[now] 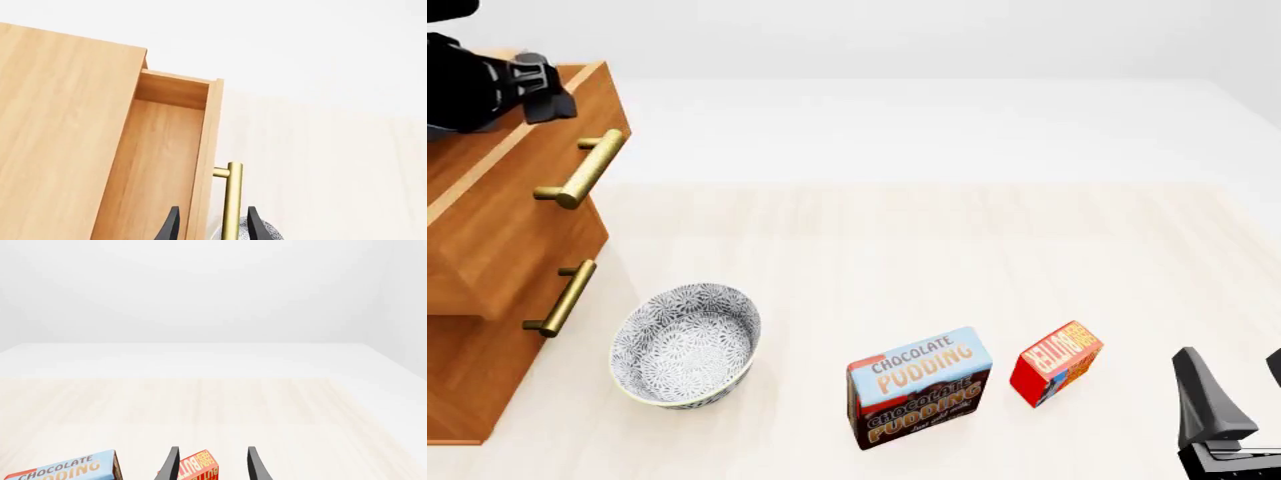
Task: Put the butter at the back in the top drawer of the cabinet and close it.
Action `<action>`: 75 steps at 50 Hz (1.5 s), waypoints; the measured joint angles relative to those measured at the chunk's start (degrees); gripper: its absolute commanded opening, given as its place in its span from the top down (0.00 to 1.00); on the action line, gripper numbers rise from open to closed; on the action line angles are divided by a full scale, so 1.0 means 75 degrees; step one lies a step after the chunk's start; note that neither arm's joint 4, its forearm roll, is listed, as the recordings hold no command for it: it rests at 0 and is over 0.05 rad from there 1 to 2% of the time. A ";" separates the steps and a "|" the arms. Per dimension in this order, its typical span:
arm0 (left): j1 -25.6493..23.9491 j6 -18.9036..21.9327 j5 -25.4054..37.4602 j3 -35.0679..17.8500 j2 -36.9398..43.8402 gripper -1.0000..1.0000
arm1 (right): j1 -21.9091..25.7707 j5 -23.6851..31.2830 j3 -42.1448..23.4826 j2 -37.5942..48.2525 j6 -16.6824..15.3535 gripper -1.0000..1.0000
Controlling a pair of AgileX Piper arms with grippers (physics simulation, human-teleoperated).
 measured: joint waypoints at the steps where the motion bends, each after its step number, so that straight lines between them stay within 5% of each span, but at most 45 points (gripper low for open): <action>1: 0.0002 -0.0004 -0.0012 0.0016 0.0002 0.00 | 0.0000 0.0000 0.0000 0.0000 0.0000 0.00; 75: -0.0310 -0.0059 -0.0484 0.0523 0.0452 0.00 | 0.0000 0.0000 0.0000 0.0000 0.0000 0.00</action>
